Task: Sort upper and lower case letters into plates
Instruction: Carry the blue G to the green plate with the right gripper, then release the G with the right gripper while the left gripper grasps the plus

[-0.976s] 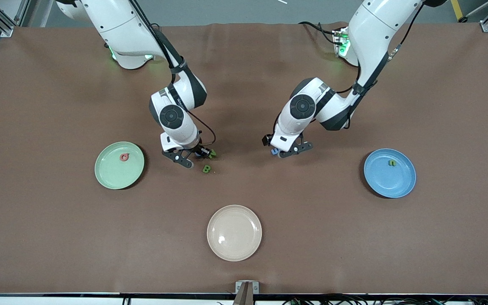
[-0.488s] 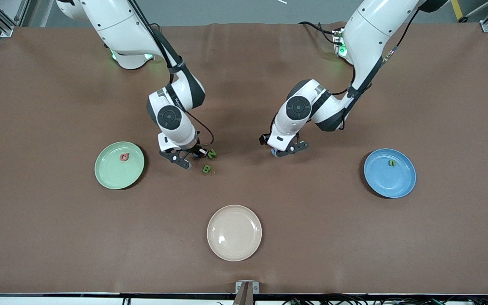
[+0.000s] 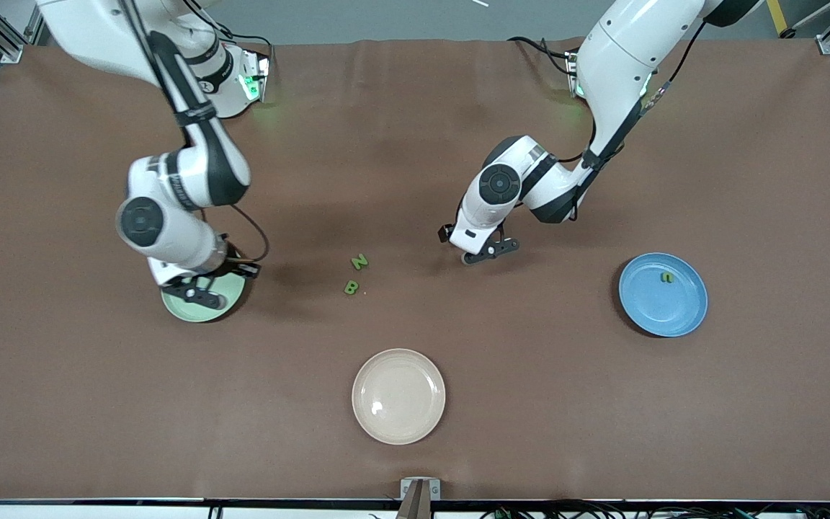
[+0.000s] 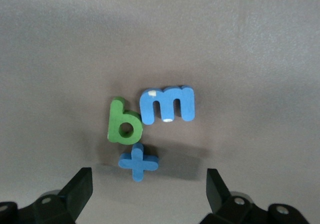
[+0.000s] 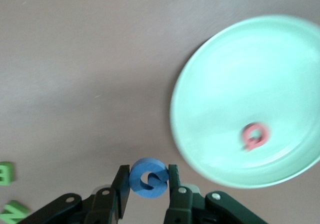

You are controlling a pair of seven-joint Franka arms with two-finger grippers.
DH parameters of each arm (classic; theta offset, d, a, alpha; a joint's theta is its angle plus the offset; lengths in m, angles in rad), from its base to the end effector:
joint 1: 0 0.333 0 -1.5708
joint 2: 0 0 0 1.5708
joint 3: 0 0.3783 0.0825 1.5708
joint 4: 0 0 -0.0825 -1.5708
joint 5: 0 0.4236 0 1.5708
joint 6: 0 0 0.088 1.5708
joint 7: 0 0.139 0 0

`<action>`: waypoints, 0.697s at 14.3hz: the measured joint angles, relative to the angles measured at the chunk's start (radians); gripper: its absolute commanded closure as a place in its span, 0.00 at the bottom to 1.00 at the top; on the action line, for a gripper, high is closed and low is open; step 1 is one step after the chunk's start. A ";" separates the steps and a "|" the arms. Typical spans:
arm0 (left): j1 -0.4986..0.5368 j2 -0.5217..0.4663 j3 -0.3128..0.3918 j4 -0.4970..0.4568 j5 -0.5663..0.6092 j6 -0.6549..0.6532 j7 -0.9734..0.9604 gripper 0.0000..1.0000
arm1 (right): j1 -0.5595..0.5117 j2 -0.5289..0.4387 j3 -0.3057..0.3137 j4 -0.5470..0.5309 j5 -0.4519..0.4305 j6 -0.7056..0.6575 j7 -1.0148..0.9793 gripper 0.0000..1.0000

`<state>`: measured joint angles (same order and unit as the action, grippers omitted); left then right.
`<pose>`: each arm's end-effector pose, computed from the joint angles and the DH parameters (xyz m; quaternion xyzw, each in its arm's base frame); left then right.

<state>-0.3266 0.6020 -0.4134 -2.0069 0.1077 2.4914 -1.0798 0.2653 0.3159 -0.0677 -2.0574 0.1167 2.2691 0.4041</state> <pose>0.4814 -0.4347 0.1571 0.9841 0.1535 -0.0854 0.0279 0.6095 0.1288 0.2728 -0.9881 0.1412 0.0585 0.0155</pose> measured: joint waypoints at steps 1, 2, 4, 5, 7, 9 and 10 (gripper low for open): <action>0.000 0.001 0.000 0.000 0.000 0.000 0.000 0.04 | -0.031 -0.001 0.000 -0.012 0.000 0.005 -0.058 0.99; 0.000 0.001 0.001 0.000 0.000 0.000 0.000 0.09 | -0.058 0.001 0.000 -0.027 0.000 0.021 -0.106 0.99; 0.000 0.001 0.005 0.000 0.000 0.000 0.000 0.17 | -0.088 0.007 0.000 -0.069 0.000 0.096 -0.161 0.98; 0.000 0.001 0.008 0.000 0.000 0.000 0.000 0.22 | -0.094 0.012 0.001 -0.091 0.000 0.142 -0.180 0.98; 0.000 0.002 0.015 0.001 0.000 0.000 0.000 0.33 | -0.104 0.039 0.001 -0.121 0.000 0.211 -0.201 0.98; 0.000 0.001 0.018 0.001 0.000 0.000 0.000 0.41 | -0.107 0.075 0.002 -0.126 0.000 0.251 -0.205 0.98; 0.000 0.000 0.017 0.005 0.000 0.000 0.000 0.43 | -0.107 0.090 0.004 -0.126 0.000 0.263 -0.206 0.97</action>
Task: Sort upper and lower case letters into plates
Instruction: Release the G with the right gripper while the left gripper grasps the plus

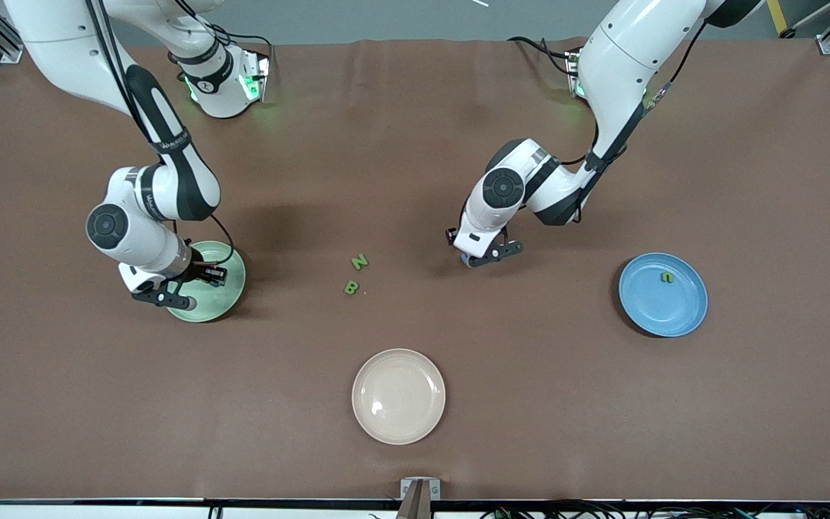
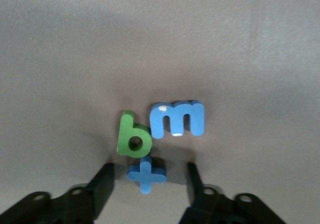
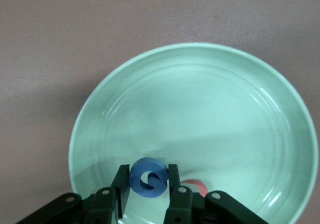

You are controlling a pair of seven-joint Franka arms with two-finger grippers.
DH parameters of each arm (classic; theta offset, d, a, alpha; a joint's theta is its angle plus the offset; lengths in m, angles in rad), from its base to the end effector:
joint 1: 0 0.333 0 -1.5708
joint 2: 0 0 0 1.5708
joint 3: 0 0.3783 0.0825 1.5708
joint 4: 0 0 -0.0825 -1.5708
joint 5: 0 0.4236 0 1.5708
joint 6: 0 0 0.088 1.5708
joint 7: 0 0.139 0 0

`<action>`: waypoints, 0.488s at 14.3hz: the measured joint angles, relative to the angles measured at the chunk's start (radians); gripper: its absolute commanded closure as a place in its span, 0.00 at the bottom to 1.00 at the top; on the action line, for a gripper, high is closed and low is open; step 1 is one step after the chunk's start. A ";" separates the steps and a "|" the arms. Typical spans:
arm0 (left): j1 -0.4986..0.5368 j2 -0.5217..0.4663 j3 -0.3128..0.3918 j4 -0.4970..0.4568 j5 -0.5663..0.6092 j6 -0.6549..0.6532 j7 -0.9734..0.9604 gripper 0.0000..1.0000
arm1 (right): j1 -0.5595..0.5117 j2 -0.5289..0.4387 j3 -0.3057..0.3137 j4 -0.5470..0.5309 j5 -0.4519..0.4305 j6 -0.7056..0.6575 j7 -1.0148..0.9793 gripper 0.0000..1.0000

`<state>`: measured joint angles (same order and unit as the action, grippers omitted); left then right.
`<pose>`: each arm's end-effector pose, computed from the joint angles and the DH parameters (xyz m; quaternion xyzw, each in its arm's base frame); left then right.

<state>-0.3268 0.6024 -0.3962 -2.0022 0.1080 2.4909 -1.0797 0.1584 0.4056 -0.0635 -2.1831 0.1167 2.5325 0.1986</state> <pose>0.4897 -0.4272 0.1561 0.9833 0.1609 -0.0817 0.0256 0.5952 0.0569 0.1877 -0.9946 0.0982 0.0297 0.0153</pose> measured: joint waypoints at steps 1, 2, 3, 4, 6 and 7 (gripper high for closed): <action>0.000 0.000 0.000 0.000 0.000 -0.001 0.000 0.44 | 0.000 0.010 0.003 0.000 0.000 0.009 0.000 0.96; 0.000 -0.001 0.000 0.001 0.000 -0.002 0.000 0.47 | 0.000 0.017 0.005 0.000 0.000 0.013 0.000 0.90; 0.000 -0.001 0.000 0.001 0.000 -0.002 0.000 0.52 | 0.000 0.021 0.007 0.000 0.000 0.014 0.000 0.65; 0.000 -0.001 0.000 0.002 0.000 -0.002 0.000 0.57 | 0.000 0.022 0.008 0.000 0.000 0.013 0.000 0.20; -0.001 -0.001 -0.001 0.003 0.000 -0.002 0.000 0.68 | 0.000 0.022 0.009 0.001 0.000 0.012 0.000 0.00; -0.001 -0.002 -0.002 0.005 0.000 -0.002 0.000 0.74 | 0.000 0.022 0.009 0.003 0.000 0.009 0.000 0.00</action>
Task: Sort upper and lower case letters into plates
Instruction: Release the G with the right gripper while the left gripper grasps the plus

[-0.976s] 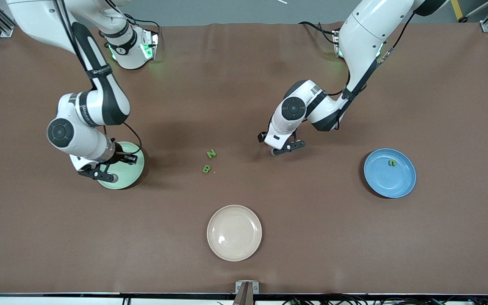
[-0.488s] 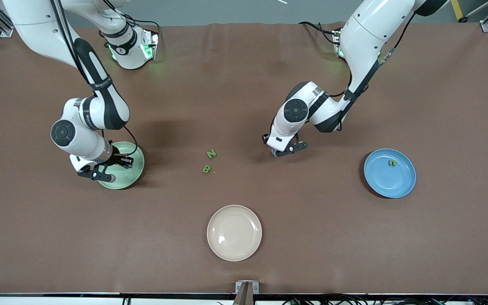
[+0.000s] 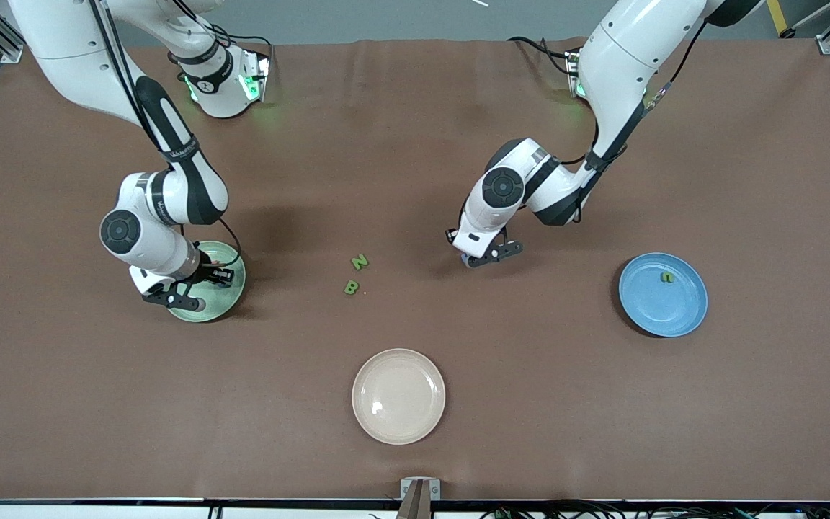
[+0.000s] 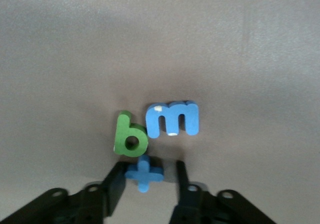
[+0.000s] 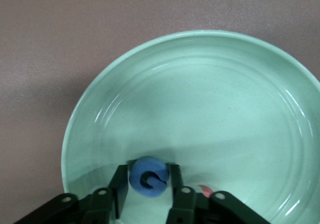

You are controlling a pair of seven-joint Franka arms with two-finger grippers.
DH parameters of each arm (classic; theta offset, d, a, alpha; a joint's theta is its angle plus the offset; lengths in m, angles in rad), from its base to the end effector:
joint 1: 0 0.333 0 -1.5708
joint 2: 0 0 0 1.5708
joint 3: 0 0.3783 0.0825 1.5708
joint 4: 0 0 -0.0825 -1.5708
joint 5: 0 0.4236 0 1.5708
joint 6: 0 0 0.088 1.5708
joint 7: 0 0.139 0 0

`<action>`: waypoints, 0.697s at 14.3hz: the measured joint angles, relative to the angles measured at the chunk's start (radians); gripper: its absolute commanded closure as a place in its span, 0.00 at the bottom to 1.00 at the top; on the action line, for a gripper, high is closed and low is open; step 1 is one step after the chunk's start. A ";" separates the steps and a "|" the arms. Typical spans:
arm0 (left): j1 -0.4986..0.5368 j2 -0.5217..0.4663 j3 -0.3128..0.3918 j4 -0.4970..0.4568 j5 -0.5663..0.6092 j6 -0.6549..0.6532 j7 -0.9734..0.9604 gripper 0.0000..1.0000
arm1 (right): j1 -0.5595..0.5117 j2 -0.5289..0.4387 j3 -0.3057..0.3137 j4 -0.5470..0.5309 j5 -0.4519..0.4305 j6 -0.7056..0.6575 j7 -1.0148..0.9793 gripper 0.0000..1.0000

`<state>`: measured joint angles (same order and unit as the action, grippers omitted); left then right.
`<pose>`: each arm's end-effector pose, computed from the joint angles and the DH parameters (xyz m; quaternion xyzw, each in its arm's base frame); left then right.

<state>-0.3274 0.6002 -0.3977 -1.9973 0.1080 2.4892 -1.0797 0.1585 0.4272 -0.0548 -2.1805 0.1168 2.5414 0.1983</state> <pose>0.4911 -0.4293 0.1593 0.9835 0.1602 -0.0798 0.0275 0.5939 0.0619 0.1763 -0.9948 0.0943 0.0349 0.0149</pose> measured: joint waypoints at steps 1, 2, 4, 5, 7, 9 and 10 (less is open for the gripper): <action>0.000 -0.003 -0.001 0.000 0.001 -0.002 0.000 0.76 | 0.000 -0.001 0.000 0.007 0.000 -0.017 0.000 0.00; -0.001 -0.002 0.000 0.000 0.001 -0.002 0.000 0.80 | 0.000 -0.004 0.001 0.026 0.000 -0.060 0.000 0.00; -0.001 -0.002 0.000 0.000 0.001 -0.002 0.000 0.83 | 0.004 -0.017 0.007 0.098 0.002 -0.191 0.018 0.00; -0.001 -0.002 0.000 0.000 0.001 -0.002 0.000 0.84 | 0.011 -0.026 0.011 0.133 0.003 -0.241 0.046 0.00; -0.001 -0.003 0.000 0.000 0.002 -0.002 0.000 0.84 | 0.052 -0.037 0.018 0.168 0.006 -0.271 0.130 0.00; -0.001 -0.007 0.002 0.007 0.034 -0.019 0.000 0.85 | 0.126 -0.036 0.022 0.172 0.009 -0.245 0.256 0.00; 0.000 -0.016 0.002 0.019 0.057 -0.057 0.000 0.85 | 0.170 -0.033 0.024 0.172 0.010 -0.223 0.329 0.00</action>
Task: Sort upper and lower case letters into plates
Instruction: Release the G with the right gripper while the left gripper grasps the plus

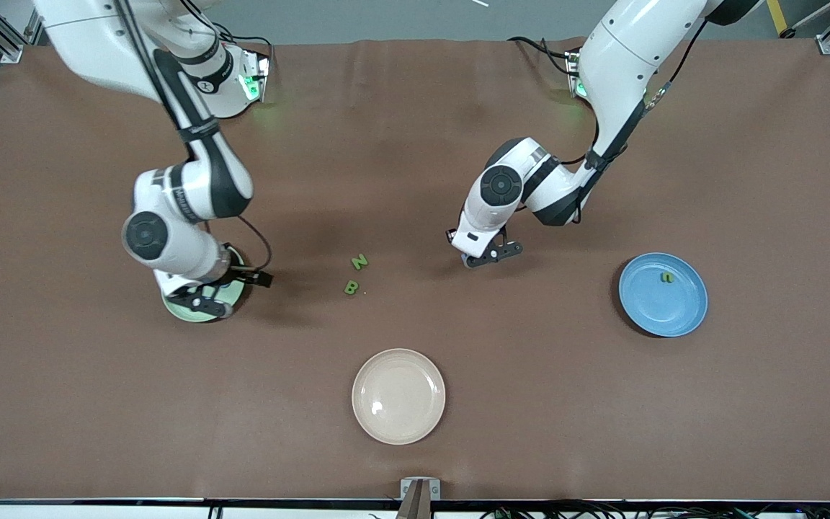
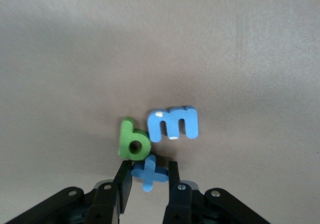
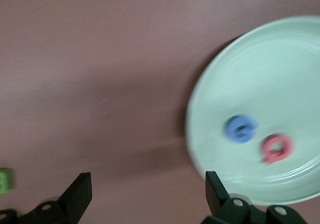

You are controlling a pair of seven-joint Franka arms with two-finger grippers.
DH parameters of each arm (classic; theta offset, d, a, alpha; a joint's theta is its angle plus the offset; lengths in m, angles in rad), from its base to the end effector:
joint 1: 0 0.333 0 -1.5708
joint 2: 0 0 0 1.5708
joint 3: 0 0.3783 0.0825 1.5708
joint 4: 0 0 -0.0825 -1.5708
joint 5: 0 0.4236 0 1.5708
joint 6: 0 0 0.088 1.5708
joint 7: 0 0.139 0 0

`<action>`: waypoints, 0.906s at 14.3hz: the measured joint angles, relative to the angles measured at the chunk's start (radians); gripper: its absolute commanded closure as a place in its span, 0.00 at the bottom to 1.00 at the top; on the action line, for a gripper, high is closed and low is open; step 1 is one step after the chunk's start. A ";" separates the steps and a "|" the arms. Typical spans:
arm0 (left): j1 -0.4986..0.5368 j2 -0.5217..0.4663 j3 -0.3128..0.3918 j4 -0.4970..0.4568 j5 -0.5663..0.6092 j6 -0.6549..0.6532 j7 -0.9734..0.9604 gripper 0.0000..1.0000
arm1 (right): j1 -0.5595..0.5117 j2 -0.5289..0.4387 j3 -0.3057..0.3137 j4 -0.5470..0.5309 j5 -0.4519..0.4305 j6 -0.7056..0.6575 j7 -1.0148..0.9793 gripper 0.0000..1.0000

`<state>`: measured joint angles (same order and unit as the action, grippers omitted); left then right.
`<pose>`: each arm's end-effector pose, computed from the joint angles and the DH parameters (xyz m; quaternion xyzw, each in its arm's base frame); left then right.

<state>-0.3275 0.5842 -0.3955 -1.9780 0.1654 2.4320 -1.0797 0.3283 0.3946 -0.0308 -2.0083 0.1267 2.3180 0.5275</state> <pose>0.4967 -0.4271 0.1713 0.9881 0.1378 -0.0682 0.0057 0.6140 0.1943 0.2472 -0.9858 0.1582 0.0540 0.0185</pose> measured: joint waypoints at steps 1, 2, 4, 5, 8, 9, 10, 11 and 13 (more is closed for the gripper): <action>0.002 -0.016 0.000 0.019 0.013 -0.054 0.000 0.85 | 0.043 0.006 0.001 0.000 0.001 0.025 0.077 0.00; 0.005 -0.039 0.000 0.043 0.019 -0.119 0.002 0.85 | 0.086 0.016 0.002 -0.001 0.002 0.053 0.157 0.00; 0.013 -0.094 0.001 0.085 0.025 -0.241 0.037 0.85 | 0.158 0.044 0.003 0.000 0.002 0.107 0.296 0.00; 0.023 -0.123 0.002 0.092 0.026 -0.280 0.073 0.85 | 0.186 0.061 0.003 0.006 0.002 0.125 0.352 0.00; 0.100 -0.208 0.006 0.058 0.029 -0.338 0.233 0.85 | 0.244 0.115 0.002 0.059 0.002 0.138 0.498 0.00; 0.139 -0.239 0.007 0.033 0.030 -0.339 0.301 0.85 | 0.259 0.134 0.002 0.081 0.002 0.138 0.547 0.00; 0.181 -0.272 0.007 0.005 0.030 -0.339 0.374 0.85 | 0.274 0.154 0.002 0.102 0.001 0.138 0.601 0.00; 0.227 -0.307 0.008 -0.023 0.030 -0.339 0.452 0.86 | 0.288 0.174 0.002 0.119 0.000 0.139 0.653 0.00; 0.321 -0.374 0.008 -0.072 0.030 -0.339 0.611 0.86 | 0.314 0.209 0.001 0.141 0.000 0.155 0.728 0.01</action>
<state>-0.0067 0.2106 -0.3875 -2.0498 0.1953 2.0929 -0.4692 0.6426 0.6034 -0.0301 -1.8676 0.1265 2.4727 1.2551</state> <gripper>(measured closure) 0.665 0.000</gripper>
